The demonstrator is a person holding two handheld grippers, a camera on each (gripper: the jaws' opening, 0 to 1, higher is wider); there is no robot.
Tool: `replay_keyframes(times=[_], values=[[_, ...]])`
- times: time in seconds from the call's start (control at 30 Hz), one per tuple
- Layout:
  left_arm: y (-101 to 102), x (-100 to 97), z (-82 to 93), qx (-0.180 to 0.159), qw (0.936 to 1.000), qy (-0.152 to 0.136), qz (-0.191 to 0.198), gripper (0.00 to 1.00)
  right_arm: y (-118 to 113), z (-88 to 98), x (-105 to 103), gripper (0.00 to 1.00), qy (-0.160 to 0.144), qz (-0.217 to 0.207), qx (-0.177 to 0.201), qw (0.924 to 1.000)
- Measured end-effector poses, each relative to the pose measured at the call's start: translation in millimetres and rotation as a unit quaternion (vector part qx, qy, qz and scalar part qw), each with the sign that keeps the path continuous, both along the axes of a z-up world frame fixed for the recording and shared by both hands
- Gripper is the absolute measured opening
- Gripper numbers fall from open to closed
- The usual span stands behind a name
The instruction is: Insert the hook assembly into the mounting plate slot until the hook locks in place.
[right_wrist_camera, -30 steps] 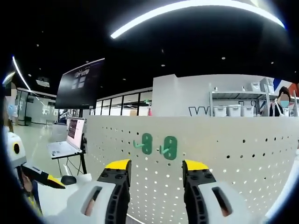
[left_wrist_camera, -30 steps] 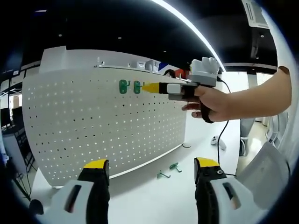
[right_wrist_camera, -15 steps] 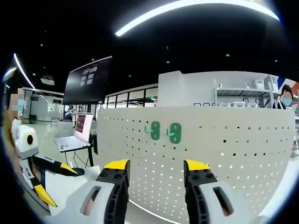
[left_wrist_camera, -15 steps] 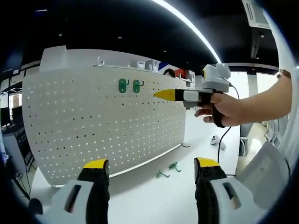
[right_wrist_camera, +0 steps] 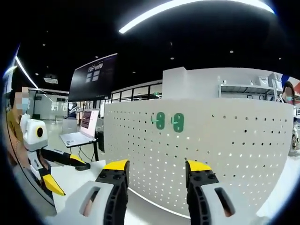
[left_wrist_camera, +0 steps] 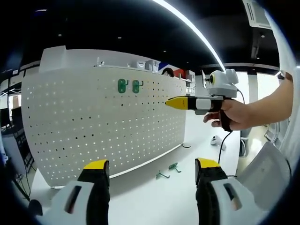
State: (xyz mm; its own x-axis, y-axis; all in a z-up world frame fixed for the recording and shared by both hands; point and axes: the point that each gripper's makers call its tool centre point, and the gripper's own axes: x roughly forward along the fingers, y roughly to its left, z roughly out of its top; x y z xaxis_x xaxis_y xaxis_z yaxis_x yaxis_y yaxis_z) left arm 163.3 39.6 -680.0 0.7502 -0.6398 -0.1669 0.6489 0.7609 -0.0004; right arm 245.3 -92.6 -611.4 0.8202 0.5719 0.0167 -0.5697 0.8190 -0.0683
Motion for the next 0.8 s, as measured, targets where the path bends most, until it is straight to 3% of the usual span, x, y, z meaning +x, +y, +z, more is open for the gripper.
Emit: replay_keyframes(times=[0.8], values=[[-0.1,-3.2,-7.7,0.004,1.0000,0.006,-0.005,0.77,-26.8,-35.0,-37.6,0.49,0.034,0.000,-0.008,0.9994]])
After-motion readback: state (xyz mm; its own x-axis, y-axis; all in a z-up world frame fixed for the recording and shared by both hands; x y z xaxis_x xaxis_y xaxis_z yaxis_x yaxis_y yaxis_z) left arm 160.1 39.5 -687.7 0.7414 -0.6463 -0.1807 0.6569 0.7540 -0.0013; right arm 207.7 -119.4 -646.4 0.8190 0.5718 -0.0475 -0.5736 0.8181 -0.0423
